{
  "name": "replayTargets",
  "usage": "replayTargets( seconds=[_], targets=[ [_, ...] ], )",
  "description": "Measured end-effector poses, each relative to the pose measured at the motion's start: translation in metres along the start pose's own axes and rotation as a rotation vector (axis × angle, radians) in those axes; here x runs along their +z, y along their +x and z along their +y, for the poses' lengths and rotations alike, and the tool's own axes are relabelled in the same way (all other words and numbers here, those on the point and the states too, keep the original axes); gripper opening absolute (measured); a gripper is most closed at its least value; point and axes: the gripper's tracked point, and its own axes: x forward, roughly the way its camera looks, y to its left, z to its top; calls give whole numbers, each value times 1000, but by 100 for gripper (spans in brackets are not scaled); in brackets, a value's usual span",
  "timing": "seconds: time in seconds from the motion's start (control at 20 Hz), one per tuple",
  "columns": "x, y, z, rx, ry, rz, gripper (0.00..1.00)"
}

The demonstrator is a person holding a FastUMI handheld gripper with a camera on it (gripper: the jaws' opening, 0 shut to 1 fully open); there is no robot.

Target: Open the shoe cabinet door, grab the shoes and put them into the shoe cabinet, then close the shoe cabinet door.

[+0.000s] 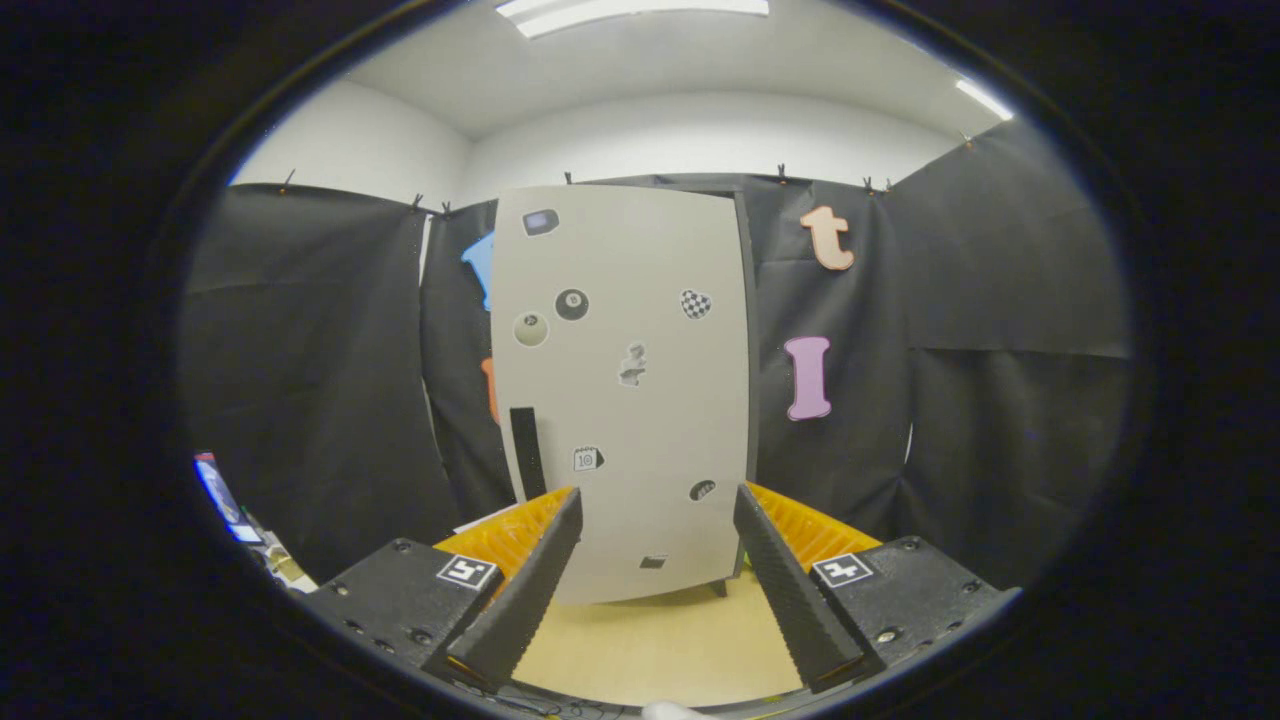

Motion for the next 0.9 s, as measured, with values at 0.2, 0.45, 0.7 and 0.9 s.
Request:
replayTargets(
  seconds=[0.2,0.45,0.7,0.9],
  targets=[
    [1,-1,0,4,2,3,99],
    [1,-5,0,9,-5,1,99],
    [1,-7,-5,9,5,4,99],
    [2,-10,-6,2,1,1,100]
  ],
)
